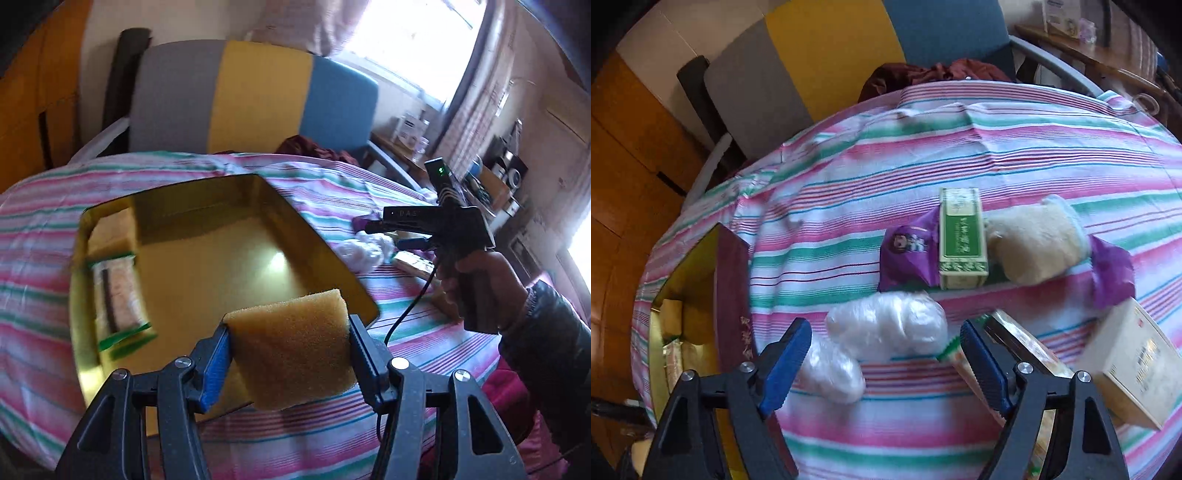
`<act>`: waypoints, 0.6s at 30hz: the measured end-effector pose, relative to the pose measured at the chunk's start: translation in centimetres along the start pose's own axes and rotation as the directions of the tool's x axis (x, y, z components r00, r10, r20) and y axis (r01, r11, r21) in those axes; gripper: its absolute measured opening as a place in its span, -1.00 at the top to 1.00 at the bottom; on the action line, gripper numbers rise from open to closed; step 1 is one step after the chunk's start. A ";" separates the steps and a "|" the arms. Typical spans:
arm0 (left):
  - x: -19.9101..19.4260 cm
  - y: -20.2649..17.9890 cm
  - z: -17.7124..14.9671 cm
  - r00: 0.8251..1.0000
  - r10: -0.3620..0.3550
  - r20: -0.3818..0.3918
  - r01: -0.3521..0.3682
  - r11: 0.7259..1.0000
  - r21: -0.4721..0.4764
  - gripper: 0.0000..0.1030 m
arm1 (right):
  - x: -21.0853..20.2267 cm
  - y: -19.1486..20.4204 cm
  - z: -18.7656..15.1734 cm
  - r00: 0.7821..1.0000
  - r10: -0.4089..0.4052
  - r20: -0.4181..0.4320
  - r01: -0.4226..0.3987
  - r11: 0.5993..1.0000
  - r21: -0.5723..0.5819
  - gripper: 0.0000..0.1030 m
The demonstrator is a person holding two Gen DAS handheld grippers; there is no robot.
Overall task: Organize objects
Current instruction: 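Carry the tan sponge into the tray and release it while the right gripper grasps a plastic-wrapped bundle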
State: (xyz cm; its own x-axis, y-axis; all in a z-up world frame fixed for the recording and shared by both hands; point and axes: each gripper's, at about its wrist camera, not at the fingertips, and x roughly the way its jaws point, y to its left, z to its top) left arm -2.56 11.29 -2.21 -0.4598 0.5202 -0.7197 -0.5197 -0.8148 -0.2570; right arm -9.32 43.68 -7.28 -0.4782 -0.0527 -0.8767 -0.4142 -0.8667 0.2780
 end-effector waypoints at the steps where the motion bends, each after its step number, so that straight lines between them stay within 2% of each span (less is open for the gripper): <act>1: -0.2 0.6 -0.2 1.000 0.010 -0.001 -0.010 1.000 -0.016 -0.15 | 0.6 0.2 0.2 1.000 -0.022 -0.009 0.022 1.000 -0.006 -0.62; 2: -0.3 1.0 -0.4 1.000 0.017 -0.003 -0.017 1.000 -0.027 -0.15 | 1.4 0.5 0.3 0.999 -0.031 -0.025 0.030 0.999 -0.013 -0.62; 4: -0.5 1.9 -0.7 1.000 0.031 -0.004 -0.031 0.998 -0.049 -0.15 | 2.6 0.7 0.3 0.997 -0.052 -0.051 0.050 0.998 -0.030 -0.30; 7: -1.2 3.4 -1.1 0.998 0.056 0.002 -0.056 0.995 -0.088 -0.15 | 2.9 1.2 0.0 0.997 -0.069 -0.028 0.067 0.996 -0.067 -0.21; 11: -2.2 5.4 -1.5 0.996 0.093 0.012 -0.090 0.987 -0.135 -0.15 | 1.3 0.5 -0.1 0.999 -0.049 0.021 0.050 0.998 -0.039 -0.16; 14: -3.1 6.5 -2.0 0.993 0.115 0.019 -0.111 0.981 -0.162 -0.15 | -0.6 0.6 -0.6 0.997 -0.034 0.062 0.037 0.998 -0.058 -0.16; 18: -4.4 8.0 -2.7 0.988 0.155 0.024 -0.147 0.968 -0.202 -0.15 | -2.8 0.8 -1.9 0.992 -0.049 0.114 0.061 0.993 -0.099 -0.16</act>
State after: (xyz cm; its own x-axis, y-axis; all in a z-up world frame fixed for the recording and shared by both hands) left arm -2.74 1.78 -2.88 -0.5519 0.3939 -0.7350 -0.2904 -0.9170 -0.2734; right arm -6.83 42.25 -5.31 -0.5425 0.0470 -0.8387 -0.3634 -0.9133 0.1839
